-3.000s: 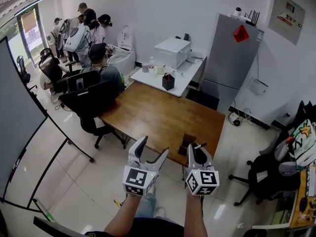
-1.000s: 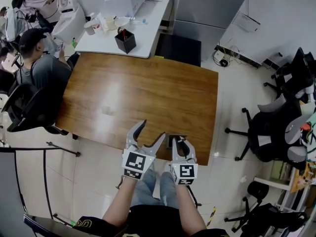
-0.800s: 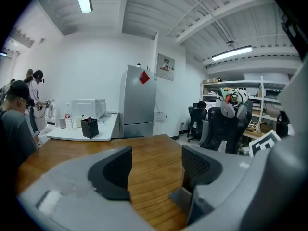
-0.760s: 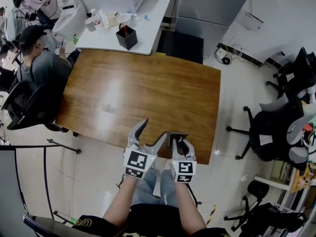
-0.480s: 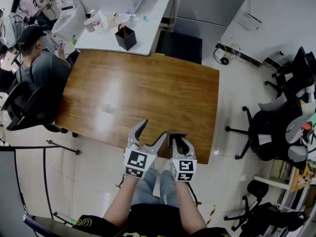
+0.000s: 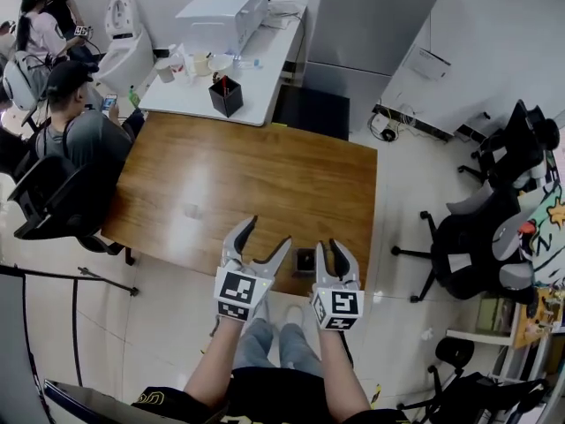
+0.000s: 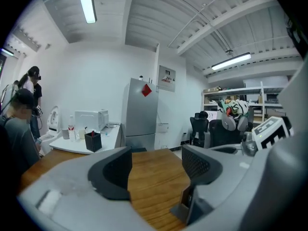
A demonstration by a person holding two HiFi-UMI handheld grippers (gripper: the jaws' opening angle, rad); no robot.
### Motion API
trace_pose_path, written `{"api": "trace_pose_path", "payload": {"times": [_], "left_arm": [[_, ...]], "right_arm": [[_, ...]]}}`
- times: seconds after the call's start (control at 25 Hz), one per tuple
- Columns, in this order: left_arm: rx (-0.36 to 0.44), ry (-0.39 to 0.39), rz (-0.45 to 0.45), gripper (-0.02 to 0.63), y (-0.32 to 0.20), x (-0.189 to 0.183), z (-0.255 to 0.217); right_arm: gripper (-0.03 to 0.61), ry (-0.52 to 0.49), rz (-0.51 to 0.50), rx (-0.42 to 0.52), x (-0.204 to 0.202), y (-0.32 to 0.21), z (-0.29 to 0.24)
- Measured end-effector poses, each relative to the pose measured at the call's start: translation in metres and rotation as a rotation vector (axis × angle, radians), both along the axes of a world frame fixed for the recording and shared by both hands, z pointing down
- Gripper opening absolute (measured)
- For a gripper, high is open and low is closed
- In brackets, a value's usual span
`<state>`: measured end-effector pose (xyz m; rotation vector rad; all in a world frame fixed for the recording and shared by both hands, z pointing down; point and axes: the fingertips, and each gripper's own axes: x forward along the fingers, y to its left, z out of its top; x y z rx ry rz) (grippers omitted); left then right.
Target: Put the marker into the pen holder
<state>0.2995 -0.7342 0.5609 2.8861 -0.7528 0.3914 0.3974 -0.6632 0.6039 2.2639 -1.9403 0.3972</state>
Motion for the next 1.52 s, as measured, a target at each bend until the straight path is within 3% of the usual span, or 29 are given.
{"api": "trace_pose_path", "payload": {"times": [0.4,0.68,0.8,1.0,1.28,1.52], "left_arm": [[0.240,0.105,-0.013,0.327,0.011,-0.017,-0.124],[0.313,0.152,-0.081,0.327,0.078,-0.039,-0.167],[0.335,0.159,-0.124,0.327,0.122,-0.055,-0.176],[0.293,0.162,-0.199,0.326,0.213,-0.085,-0.158],[0.288,0.111,-0.239,0.325,0.289,-0.110,-0.170],[0.298,0.138,-0.233,0.325,0.298,-0.135,-0.181]], "right_arm": [[0.083,0.106,0.047,0.318,0.002,0.022,-0.189],[0.129,0.084,-0.005,0.399,-0.017,0.077,-0.228],[0.189,0.062,-0.050,0.401,-0.036,0.116,-0.222],[0.265,0.020,-0.087,0.341,-0.053,0.202,-0.193],[0.287,0.065,-0.085,0.289,-0.063,0.272,-0.201],[0.288,0.111,-0.065,0.315,-0.084,0.286,-0.221]]}}
